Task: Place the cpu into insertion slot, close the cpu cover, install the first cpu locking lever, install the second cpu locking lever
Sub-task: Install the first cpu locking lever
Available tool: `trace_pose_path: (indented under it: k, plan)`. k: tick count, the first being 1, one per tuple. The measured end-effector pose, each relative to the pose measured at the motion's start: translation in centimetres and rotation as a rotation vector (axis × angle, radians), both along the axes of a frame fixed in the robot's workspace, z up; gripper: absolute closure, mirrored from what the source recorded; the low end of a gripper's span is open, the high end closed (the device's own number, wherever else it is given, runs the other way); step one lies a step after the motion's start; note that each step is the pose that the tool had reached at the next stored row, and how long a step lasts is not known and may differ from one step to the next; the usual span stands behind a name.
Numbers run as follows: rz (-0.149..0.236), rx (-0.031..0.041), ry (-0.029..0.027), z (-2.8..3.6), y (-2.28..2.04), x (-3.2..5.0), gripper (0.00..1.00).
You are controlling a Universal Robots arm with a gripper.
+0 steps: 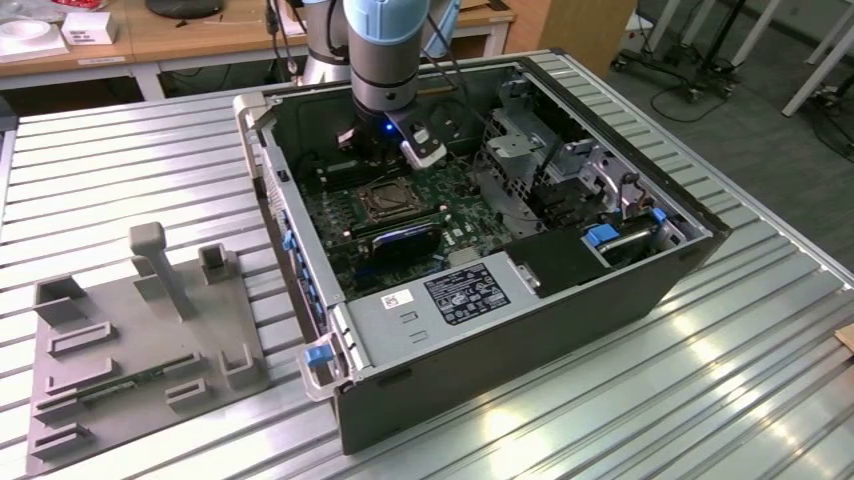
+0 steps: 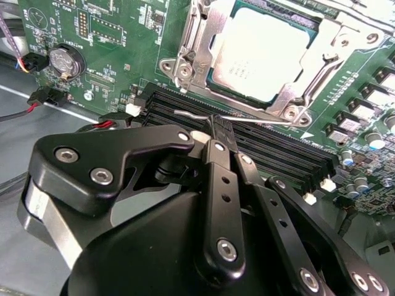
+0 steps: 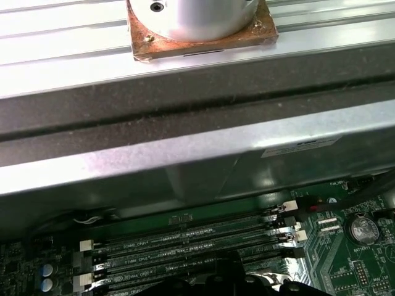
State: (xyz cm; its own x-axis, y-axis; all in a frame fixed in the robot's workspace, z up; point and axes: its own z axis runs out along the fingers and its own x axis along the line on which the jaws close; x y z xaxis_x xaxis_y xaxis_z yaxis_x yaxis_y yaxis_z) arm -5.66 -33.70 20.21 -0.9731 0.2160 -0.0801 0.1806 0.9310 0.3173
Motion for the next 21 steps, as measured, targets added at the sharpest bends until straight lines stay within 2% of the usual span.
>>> trace_pose_path:
  k: [12,18,21]
  plan:
    - [0.000,-0.0001,0.0001,-0.02,0.15,0.00,0.89]
    - [0.000,0.0134,-0.0001,-0.03,0.16,0.00,0.89]
    - [0.000,0.0140,0.0001,-0.02,0.15,0.00,0.89]
